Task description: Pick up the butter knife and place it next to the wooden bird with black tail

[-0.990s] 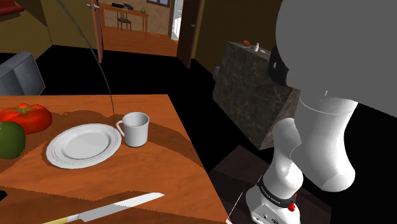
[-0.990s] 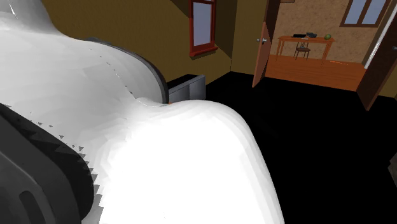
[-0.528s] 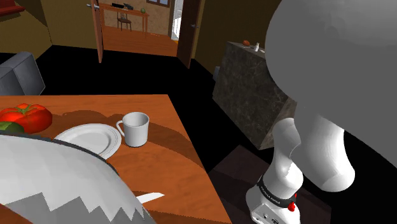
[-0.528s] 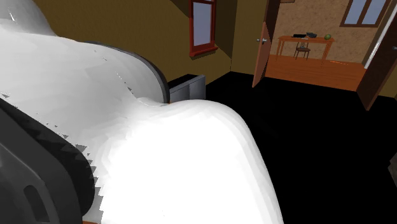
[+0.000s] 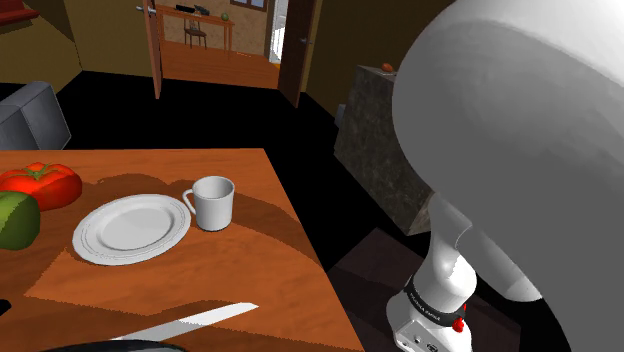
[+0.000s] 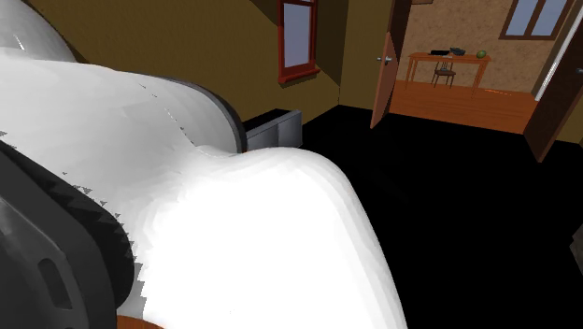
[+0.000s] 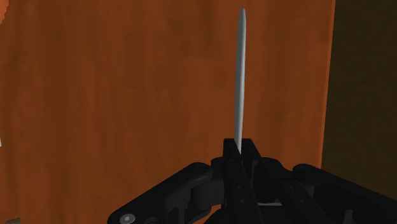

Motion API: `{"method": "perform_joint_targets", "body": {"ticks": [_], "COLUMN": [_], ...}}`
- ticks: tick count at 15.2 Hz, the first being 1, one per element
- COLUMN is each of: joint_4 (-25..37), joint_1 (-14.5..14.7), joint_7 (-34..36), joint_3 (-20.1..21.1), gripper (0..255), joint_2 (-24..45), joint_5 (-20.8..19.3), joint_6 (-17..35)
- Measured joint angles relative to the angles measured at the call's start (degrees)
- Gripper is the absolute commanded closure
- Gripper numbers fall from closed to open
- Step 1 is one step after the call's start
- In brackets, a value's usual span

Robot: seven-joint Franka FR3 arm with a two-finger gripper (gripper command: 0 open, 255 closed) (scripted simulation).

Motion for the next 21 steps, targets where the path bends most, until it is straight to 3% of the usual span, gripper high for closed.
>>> {"method": "perform_joint_targets", "body": {"ticks": [7,13,14,21], "joint_4": [-3.4,-3.4,-3.39,-2.53], "joint_1": [0.18,0.27,0.27,0.37], "joint_7": [0.82,0.87,0.87,0.82], "joint_3": [-0.5,-0.67,-0.67,-0.58], "gripper": [255,255,0,0], "joint_2": [1.56,2.1,2.1,1.99], "joint_5": [-1.05,-1.33,-1.34,-1.2], "joint_6": [4.69,5.17,5.17,4.24]}}
